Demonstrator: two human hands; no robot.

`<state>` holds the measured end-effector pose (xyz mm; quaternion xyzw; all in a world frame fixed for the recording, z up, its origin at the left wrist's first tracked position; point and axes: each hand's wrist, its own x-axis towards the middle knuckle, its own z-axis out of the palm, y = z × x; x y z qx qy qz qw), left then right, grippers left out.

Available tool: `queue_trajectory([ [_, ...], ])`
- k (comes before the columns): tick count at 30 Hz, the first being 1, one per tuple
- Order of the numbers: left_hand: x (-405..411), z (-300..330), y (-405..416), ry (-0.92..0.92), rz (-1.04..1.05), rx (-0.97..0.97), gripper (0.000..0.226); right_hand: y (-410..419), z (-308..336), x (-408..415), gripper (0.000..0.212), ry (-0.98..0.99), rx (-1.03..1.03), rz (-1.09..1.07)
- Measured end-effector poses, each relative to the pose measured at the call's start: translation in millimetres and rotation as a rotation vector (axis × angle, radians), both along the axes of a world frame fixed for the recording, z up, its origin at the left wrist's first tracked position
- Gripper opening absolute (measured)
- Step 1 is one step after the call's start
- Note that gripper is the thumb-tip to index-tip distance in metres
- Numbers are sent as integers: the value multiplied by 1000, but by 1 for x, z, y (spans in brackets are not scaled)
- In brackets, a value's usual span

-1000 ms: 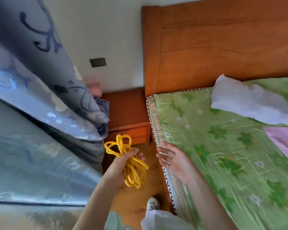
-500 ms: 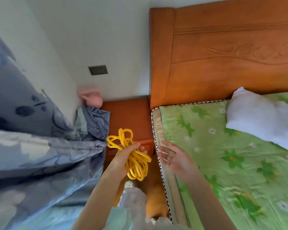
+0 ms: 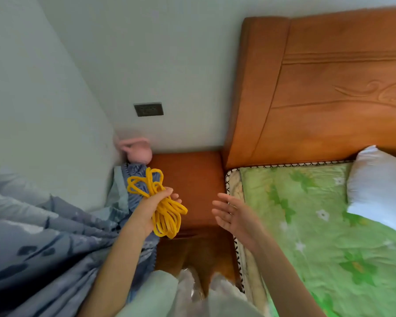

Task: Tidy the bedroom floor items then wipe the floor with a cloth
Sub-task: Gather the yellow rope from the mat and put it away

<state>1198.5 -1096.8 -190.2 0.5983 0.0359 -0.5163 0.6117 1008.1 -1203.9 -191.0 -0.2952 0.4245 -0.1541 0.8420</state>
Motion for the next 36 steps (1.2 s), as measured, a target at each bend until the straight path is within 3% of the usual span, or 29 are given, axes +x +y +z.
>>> queue_trajectory([
  [13, 73, -31, -45, 26, 144, 63, 4, -71, -12, 90, 23, 22, 44, 124],
  [25, 123, -90, -115, 57, 276, 156, 24, -166, -46, 170, 23, 21, -20, 340],
  [36, 177, -162, -184, 217, 367, 155, 14, -217, -102, 231, 24, 19, 5, 259],
])
